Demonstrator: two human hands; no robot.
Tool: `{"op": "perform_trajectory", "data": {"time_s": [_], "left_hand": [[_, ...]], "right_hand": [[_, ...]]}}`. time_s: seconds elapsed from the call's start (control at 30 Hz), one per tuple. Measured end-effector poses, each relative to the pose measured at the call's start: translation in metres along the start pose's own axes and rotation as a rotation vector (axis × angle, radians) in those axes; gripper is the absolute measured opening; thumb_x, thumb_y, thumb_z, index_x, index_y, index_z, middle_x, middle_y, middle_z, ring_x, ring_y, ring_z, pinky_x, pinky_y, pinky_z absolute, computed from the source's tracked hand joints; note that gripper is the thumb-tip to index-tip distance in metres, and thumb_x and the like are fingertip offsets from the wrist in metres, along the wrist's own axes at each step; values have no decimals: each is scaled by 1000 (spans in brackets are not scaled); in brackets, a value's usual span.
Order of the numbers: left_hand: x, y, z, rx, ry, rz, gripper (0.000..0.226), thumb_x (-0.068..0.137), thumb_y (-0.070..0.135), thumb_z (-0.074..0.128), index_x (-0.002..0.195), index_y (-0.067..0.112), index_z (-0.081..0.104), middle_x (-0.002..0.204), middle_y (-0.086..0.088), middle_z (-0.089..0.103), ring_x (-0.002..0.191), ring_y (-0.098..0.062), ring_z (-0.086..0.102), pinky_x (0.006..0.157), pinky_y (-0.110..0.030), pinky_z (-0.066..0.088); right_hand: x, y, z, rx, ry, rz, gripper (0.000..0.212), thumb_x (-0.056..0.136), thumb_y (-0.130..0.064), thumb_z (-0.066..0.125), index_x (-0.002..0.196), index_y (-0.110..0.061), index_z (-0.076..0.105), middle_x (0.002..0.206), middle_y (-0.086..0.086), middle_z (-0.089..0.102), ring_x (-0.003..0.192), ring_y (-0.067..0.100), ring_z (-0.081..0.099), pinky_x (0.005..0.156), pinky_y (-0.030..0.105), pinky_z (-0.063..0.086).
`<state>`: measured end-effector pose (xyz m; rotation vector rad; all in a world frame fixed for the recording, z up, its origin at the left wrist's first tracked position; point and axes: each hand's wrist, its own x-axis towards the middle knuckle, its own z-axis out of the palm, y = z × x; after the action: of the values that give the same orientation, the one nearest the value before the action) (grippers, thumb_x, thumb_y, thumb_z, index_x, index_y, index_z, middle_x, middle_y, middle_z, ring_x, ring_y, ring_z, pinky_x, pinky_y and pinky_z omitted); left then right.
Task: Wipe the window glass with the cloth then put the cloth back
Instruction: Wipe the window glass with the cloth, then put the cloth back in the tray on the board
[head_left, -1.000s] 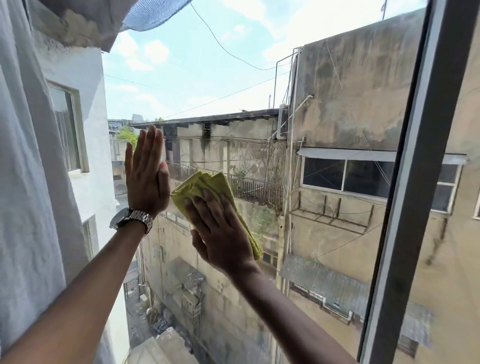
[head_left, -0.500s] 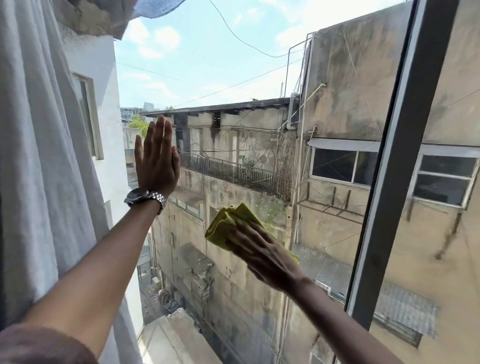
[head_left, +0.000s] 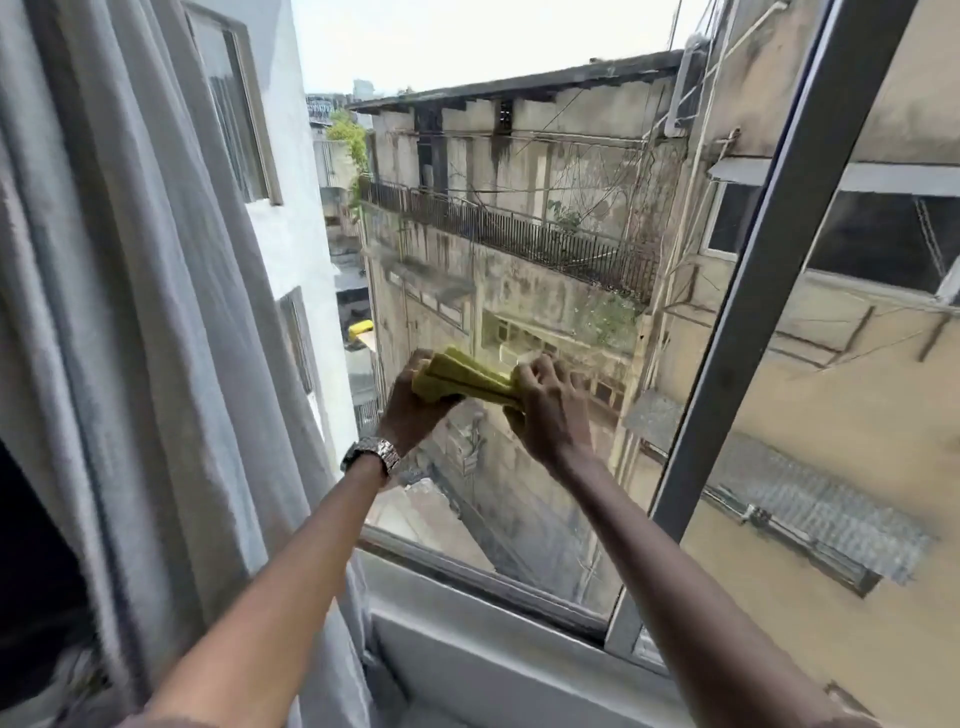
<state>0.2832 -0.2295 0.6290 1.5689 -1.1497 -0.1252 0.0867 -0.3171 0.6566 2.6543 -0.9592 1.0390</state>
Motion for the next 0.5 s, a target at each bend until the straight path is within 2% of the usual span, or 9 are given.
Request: {"op": "perform_trajectory", "data": {"time_s": [0.07,0.13,0.23,0.3,0.37,0.43,0.47,0.5], "left_hand": [[-35,-13,0,-41,-74,-18,71,68,39,92,121,8,55,115,-13,69,104,-25,69,94,-44,59],[-79,-34,2,-111,-167,-170,67,63,19,94,118,6,59,110,-12,71,98,-19,69,88,-37,60],[-155,-88,20,-180,-344,-394,56,66,12,87,113,-6,62,91,2,69,83,2,64,79,-13,54],[-219,-131,40,-166,-497,-556,51,72,2,84,116,-3,58,95,3,68,81,10,65,77,-9,54],[-294,-176,60,-163,-627,-722,62,77,-5,82,128,9,51,108,1,65,86,12,65,80,-9,54],[-376,-226,84,-158,-698,-849,75,75,0,82,137,21,45,121,5,60,92,14,63,87,-9,52],[-416,-246,95,-149,-705,-915,74,74,4,81,136,27,46,122,8,60,93,13,63,88,-12,52],[-452,-261,106,-148,-685,-971,69,74,7,79,131,32,49,119,9,62,93,10,64,88,-15,52]], "right_hand": [[-28,5,8,72,-207,-91,31,86,-25,76,110,-11,64,112,15,66,101,36,61,89,45,50],[-67,11,31,183,-552,-94,29,91,-28,70,116,-16,62,111,14,68,100,34,64,89,43,51],[-141,18,75,477,-1084,34,42,90,-16,73,130,-16,58,113,8,69,105,25,65,85,29,52],[-205,24,112,574,-1322,131,52,87,-9,80,133,-12,57,116,0,65,106,14,61,81,18,51],[-276,30,148,540,-1528,213,47,82,-15,87,121,-20,62,116,-1,66,104,16,64,83,25,54],[-354,42,189,499,-1686,284,34,80,-18,88,96,-30,60,99,-3,65,83,12,65,71,29,56],[-392,49,204,494,-1736,372,33,80,-17,87,91,-30,59,89,-4,63,69,8,62,59,25,54],[-428,55,216,475,-1758,487,31,81,-16,87,95,-27,62,84,-1,62,60,7,58,51,21,50]]}}
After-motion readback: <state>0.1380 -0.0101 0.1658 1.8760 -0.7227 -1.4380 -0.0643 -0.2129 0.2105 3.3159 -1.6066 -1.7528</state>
